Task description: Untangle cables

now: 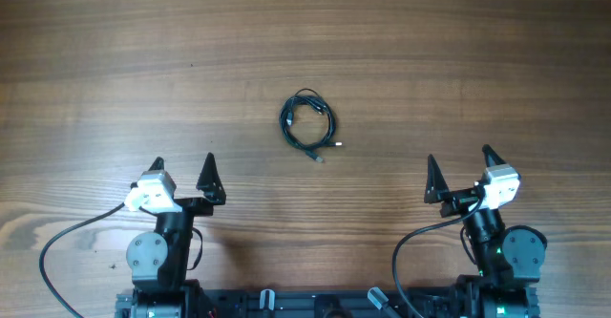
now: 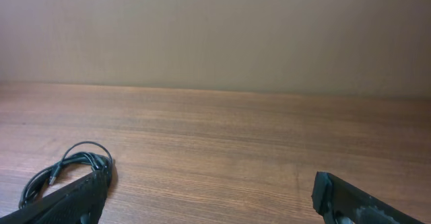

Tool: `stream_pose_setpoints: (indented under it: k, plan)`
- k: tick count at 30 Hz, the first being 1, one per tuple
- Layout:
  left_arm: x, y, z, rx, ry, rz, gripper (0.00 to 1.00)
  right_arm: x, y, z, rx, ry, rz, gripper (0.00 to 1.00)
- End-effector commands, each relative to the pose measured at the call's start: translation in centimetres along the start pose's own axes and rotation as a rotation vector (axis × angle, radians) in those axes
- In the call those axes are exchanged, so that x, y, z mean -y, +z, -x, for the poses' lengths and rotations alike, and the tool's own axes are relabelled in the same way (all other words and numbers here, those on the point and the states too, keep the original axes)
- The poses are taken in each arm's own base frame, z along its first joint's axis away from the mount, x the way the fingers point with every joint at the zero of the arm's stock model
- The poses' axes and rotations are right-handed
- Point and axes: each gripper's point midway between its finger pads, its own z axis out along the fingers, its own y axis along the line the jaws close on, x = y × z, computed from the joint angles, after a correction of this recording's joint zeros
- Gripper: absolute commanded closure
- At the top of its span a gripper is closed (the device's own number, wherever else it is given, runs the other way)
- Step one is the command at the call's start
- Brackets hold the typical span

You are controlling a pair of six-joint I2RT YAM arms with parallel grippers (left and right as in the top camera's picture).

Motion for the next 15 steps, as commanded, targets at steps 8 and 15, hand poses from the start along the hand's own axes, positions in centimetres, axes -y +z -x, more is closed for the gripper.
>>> stream_pose_setpoints:
  k: [8, 15]
  plan:
    - [-0.05, -0.01, -0.16, 0.000, -0.005, 0.002, 0.00, 0.29, -0.04, 0.01, 0.007, 0.004, -0.015, 0.00]
    - [-0.05, -0.01, -0.16, 0.000, -0.005, 0.002, 0.00, 0.29, -0.04, 0.01, 0.007, 0.005, -0.015, 0.00]
